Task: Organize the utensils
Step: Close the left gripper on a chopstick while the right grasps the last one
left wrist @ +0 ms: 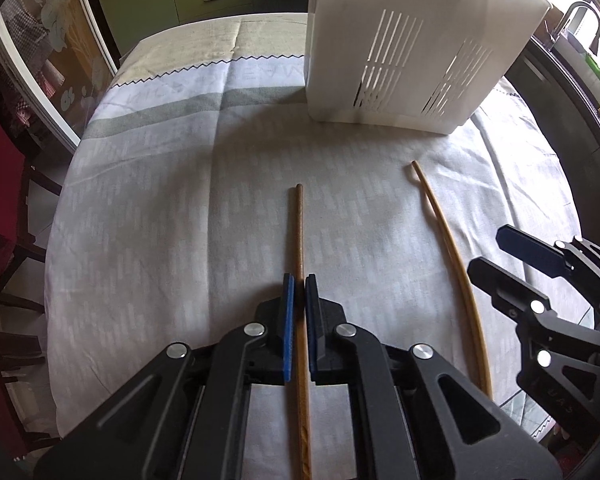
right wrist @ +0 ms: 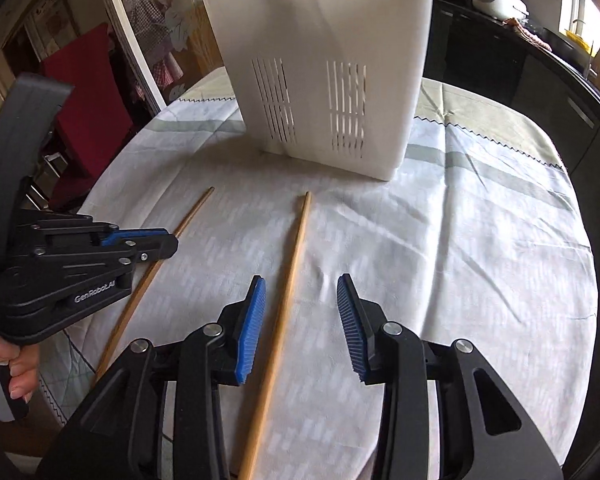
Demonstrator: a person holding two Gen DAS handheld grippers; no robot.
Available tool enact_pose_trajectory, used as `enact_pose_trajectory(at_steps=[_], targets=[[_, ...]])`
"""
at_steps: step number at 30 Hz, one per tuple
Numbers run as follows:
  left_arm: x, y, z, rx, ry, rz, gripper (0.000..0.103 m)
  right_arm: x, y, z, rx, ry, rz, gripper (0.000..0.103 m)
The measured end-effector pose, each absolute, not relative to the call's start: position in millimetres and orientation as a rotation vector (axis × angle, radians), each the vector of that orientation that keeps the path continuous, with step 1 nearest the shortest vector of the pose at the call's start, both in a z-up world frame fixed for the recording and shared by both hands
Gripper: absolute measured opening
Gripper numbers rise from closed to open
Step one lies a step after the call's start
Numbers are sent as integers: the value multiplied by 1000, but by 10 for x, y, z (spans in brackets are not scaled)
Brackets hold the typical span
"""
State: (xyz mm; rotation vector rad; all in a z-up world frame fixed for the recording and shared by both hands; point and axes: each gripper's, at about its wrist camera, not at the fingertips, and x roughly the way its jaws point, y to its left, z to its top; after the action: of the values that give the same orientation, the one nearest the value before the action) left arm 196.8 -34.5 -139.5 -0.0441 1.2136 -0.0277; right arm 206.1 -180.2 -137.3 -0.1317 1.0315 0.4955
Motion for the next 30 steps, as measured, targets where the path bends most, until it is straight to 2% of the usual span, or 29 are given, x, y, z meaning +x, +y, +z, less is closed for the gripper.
enact_pose_trajectory(at_steps=[11,14,16,18,30], targets=[[1952,-162,-1393,-45,1204,-24,6,2267,-1444,-1583,-215,1057,420,34],[1934,-192,-1396,-37,1198,-23,6,2270,-1379,-1585,-220,1045,431,23],[1921,-197,-1396,-39,1196,-24,6,2277,-1356,-1588,-214,1046,442,12],[1905,-211,-1391,-41,1197,-25,6,2305,-1365,-1593,-197,1054,449,7],[2098,-169,-1392,-56,1233,-30,6,2294,-1527,-1462,-159,1045,469,6]])
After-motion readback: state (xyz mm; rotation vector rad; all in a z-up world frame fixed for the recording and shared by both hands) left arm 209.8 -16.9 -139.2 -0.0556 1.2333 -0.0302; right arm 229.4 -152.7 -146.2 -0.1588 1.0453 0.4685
